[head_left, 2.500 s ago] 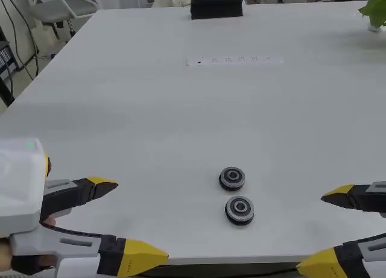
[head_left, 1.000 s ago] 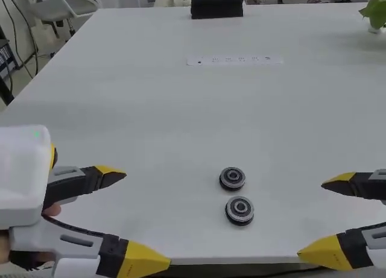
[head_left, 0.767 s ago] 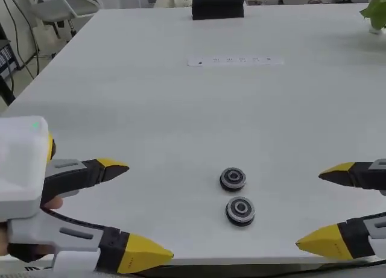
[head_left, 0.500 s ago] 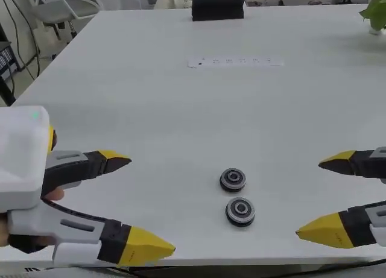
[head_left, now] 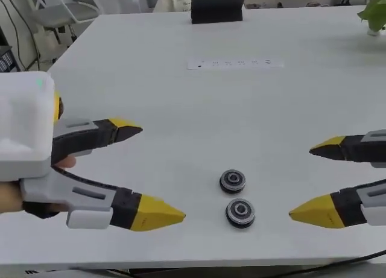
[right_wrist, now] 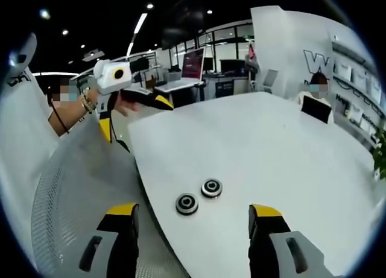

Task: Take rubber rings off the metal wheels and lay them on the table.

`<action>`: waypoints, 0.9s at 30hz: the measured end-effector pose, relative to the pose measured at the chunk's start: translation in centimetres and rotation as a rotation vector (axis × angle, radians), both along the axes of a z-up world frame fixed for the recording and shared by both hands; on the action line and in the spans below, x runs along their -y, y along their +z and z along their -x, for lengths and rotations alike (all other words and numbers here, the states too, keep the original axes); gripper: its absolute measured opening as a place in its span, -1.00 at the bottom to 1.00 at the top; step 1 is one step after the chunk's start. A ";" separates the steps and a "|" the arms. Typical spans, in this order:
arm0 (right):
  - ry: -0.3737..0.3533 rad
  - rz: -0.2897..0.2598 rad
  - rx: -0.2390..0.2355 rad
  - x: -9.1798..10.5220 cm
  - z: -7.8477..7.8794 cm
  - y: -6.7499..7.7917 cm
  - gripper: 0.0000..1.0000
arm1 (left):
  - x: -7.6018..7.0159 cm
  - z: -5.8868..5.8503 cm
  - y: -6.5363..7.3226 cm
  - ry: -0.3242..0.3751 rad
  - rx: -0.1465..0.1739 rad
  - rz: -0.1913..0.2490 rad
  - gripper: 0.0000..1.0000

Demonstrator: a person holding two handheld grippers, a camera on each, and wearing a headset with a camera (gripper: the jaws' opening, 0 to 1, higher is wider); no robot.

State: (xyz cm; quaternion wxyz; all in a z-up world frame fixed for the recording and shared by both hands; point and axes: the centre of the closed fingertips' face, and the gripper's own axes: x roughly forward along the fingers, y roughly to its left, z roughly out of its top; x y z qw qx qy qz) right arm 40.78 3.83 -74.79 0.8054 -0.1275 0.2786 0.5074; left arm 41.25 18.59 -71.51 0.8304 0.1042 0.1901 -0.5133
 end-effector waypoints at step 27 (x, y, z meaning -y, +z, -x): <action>0.113 -0.100 0.105 -6.0 -4.0 2.4 0.00 | 3.8 -3.5 1.3 -0.056 0.095 -0.006 0.62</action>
